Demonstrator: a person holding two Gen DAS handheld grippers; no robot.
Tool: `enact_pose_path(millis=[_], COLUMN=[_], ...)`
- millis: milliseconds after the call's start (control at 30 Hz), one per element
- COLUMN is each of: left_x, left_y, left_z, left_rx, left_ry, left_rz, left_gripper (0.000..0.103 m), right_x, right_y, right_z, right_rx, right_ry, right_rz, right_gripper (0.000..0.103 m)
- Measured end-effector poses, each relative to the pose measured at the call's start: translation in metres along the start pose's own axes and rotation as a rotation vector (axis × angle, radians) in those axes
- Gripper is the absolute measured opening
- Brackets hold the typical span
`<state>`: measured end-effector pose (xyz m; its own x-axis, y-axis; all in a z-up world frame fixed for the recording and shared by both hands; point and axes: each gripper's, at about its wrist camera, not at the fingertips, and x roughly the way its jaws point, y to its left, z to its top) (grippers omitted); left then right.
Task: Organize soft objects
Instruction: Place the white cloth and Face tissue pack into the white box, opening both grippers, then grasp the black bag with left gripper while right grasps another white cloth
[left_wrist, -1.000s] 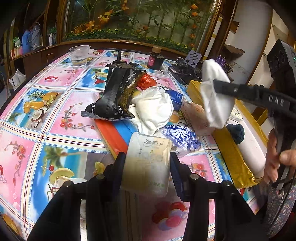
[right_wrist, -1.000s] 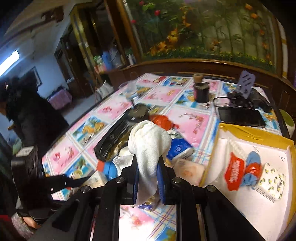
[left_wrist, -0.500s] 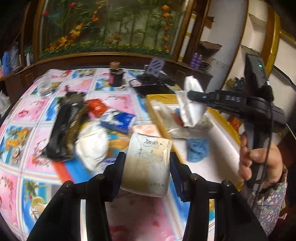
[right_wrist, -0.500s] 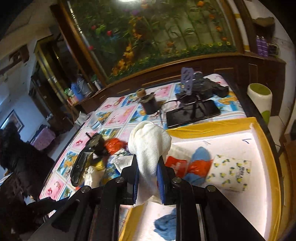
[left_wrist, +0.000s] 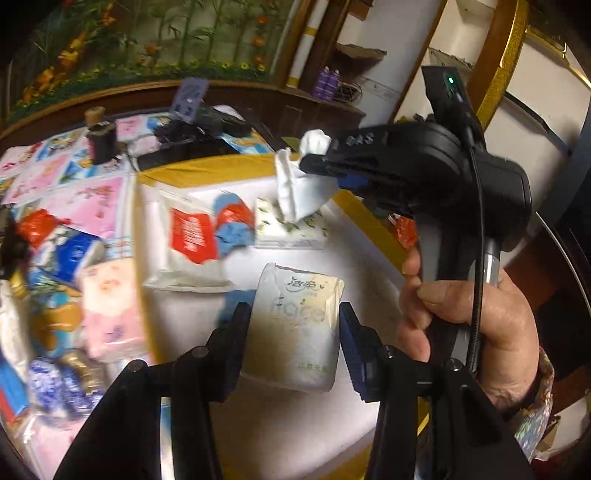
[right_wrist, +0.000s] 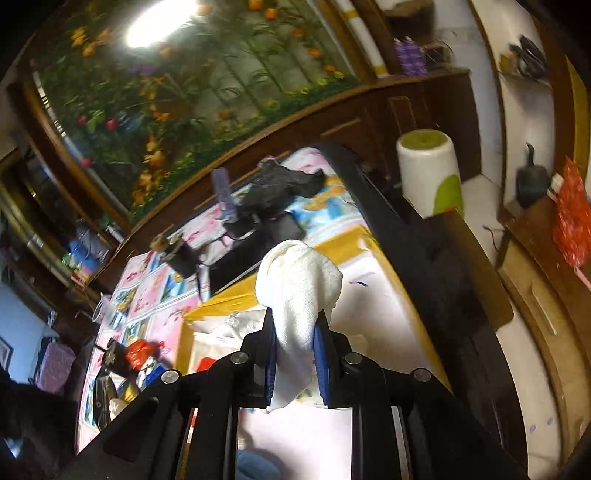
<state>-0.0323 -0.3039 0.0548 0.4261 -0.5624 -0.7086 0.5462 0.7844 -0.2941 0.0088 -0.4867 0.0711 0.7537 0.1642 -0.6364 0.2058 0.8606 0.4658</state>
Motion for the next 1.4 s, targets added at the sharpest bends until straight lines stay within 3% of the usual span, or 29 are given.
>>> enact_pose_path(millis=[300,400,467,533,900,1400], left_x=[0.016,0.015,0.012,0.009,-0.009,-0.055], left_y=[-0.002,-0.001,-0.002,-0.001,0.0,0.04], left_z=[-0.004,-0.006,-0.006,-0.007,-0.009,-0.035], left_rx=[0.006,0.016,0.019,0.013,0.016,-0.014], left_ry=[0.016,0.005,-0.006,-0.015,-0.104,-0.193], left_rz=[-0.041,-0.047,-0.049,-0.059,-0.056,0.052], left_gripper=[0.046,0.047,0.052,0.054,0.057,0.06], right_x=[0.012,0.013,0.01,0.006,-0.026,-0.022], right_y=[-0.008,-0.006,-0.002,-0.001,0.011,0.039], right_z=[-0.001,-0.001,-0.003,-0.003,-0.002,-0.011], right_rx=[0.007,0.005,0.001,-0.001,-0.029,-0.125], right_ry=[0.047,0.051,0.042,0.018,-0.111,-0.104], right_rz=[-0.069,-0.067,-0.072,-0.074,-0.004,0.041], right_gripper=[0.023,0.034,0.056,0.062,0.062,0.062])
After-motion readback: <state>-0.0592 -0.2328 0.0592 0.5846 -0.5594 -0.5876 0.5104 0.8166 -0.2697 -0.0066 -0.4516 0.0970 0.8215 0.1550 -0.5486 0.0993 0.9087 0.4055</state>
